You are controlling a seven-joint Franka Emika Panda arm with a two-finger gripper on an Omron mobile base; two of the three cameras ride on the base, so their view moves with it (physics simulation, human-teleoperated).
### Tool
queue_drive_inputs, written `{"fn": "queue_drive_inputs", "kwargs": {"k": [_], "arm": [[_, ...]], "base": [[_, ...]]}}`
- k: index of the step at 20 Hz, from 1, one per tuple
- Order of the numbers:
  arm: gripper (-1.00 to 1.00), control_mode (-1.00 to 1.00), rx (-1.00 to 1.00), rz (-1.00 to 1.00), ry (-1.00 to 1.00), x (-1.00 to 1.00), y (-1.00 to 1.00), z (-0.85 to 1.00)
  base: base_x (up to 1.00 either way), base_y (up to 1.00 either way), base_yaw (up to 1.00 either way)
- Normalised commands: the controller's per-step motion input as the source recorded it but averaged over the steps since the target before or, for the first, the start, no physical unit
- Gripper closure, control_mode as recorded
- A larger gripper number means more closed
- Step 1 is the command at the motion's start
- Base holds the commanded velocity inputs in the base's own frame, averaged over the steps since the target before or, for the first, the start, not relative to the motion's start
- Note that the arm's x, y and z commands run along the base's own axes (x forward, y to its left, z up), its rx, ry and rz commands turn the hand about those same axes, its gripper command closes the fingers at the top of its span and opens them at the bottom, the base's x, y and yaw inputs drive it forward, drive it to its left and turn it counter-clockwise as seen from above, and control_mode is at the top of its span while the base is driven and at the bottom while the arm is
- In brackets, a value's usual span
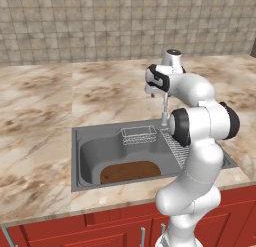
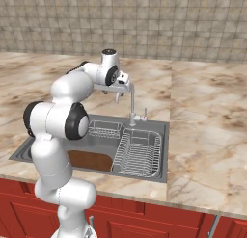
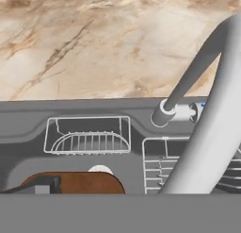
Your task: Turn on the sink faucet with hot water and rinse the cutting board for ten seconds, then turn off the faucet. Push the cutting board to reach the water if necessary.
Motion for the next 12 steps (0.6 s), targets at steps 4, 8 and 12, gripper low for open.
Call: {"fn": "queue_drive_inputs", "kwargs": {"k": [4, 8, 12], "arm": [[-1.0, -1.0, 0.0, 0.0, 0.02, 0.18, 0.37, -0.05], [-1.0, -1.0, 0.0, 0.0, 0.02, 0.17, 0.33, -0.01], [-1.0, -1.0, 0.0, 0.0, 0.02, 0.17, 0.36, -0.04]], "base": [[0.0, 0.0, 0.0], [0.0, 0.0, 0.0], [0.0, 0.0, 0.0]]}}
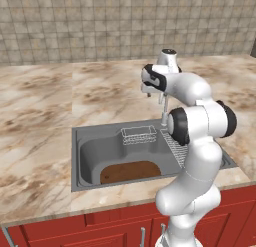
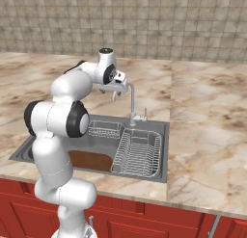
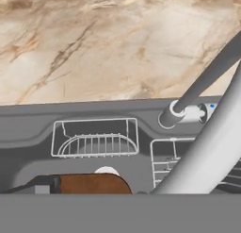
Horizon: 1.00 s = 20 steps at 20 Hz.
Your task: Turn on the sink faucet with hot water and rinse the cutting board for ten seconds, then turn off the faucet. Push the cutting board to reach the water if necessary.
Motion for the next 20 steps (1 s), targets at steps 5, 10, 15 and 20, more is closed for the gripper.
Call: {"fn": "queue_drive_inputs", "kwargs": {"k": [5, 10, 15, 20], "arm": [[-1.0, -1.0, 0.0, 0.0, 0.0, 0.15, 0.33, -0.05], [-1.0, -1.0, 0.0, 0.0, 0.0, 0.12, 0.26, -0.07], [-1.0, -1.0, -0.01, 0.0, 0.0, 0.2, 0.28, -0.06], [-1.0, -1.0, -0.01, 0.0, 0.0, 0.19, 0.26, -0.05]], "base": [[0.0, 0.0, 0.0], [0.0, 0.0, 0.0], [0.0, 0.0, 0.0], [0.0, 0.0, 0.0]]}}
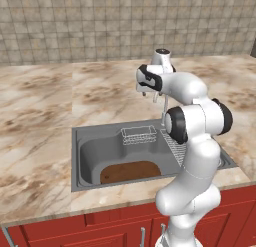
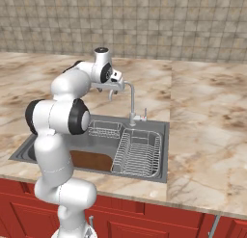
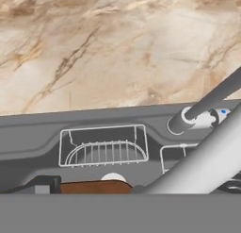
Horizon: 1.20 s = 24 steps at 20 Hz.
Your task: Turn on the sink faucet with hot water and rinse the cutting board for ten seconds, then turn off the faucet. Push the cutting board to reach the water if necessary.
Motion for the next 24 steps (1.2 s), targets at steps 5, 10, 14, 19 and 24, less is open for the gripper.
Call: {"fn": "queue_drive_inputs", "kwargs": {"k": [5, 10, 14, 19, 24], "arm": [[-1.0, -1.0, 0.0, 0.0, 0.0, 0.19, 0.19, 0.0], [-1.0, -1.0, 0.0, 0.0, 0.0, 0.08, 0.01, 0.0], [-1.0, -1.0, 0.0, 0.0, 0.0, 0.0, -0.04, 0.0], [-1.0, -1.0, 0.0, 0.0, 0.0, -0.02, -0.05, 0.02], [-1.0, -1.0, 0.0, 0.0, 0.0, 0.0, -0.11, 0.15]], "base": [[0.0, 0.0, 0.0], [0.0, 0.0, 0.0], [0.0, 0.0, 0.0], [0.0, 0.0, 0.0], [0.0, 0.0, 0.0]]}}
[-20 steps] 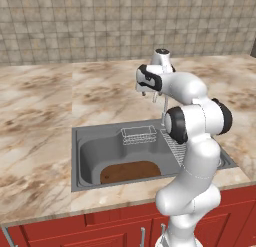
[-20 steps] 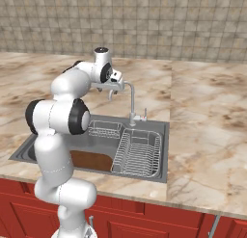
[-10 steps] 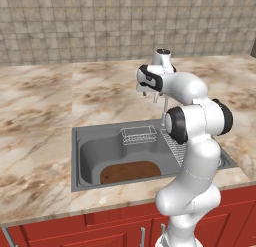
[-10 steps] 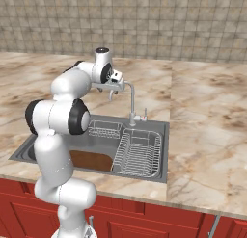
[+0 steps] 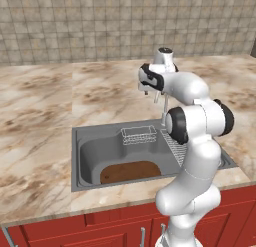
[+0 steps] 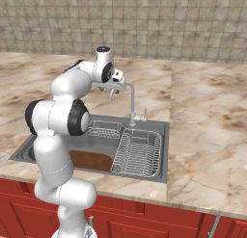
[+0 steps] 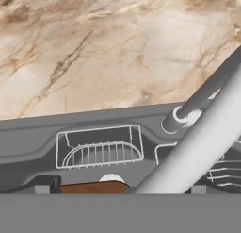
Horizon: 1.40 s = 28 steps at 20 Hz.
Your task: Turn on the sink faucet with hot water and rinse the cutting board for ten seconds, then turn off the faucet. Push the cutting board to reach the water if necessary.
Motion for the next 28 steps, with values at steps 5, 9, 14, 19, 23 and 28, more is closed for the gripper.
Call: {"fn": "queue_drive_inputs", "kwargs": {"k": [5, 9, 14, 19, 23, 28], "arm": [[-1.0, -1.0, 0.0, 0.0, 0.03, 0.0, -0.12, 0.28], [-1.0, -1.0, 0.0, 0.0, 0.0, -0.16, -0.15, 0.12], [-1.0, -1.0, 0.0, 0.0, -0.01, -0.42, -0.13, 0.07], [-1.0, -1.0, 0.0, 0.01, -0.05, -0.57, -0.23, 0.06], [-1.0, -1.0, 0.0, 0.06, -0.06, -0.64, -0.38, 0.01], [-1.0, -1.0, 0.0, 0.07, -0.08, -0.42, -0.46, 0.0]], "base": [[0.0, 0.0, 0.0], [0.0, 0.0, 0.0], [0.0, 0.0, 0.0], [0.0, 0.0, 0.0], [0.0, 0.0, 0.0], [0.0, 0.0, 0.0]]}}
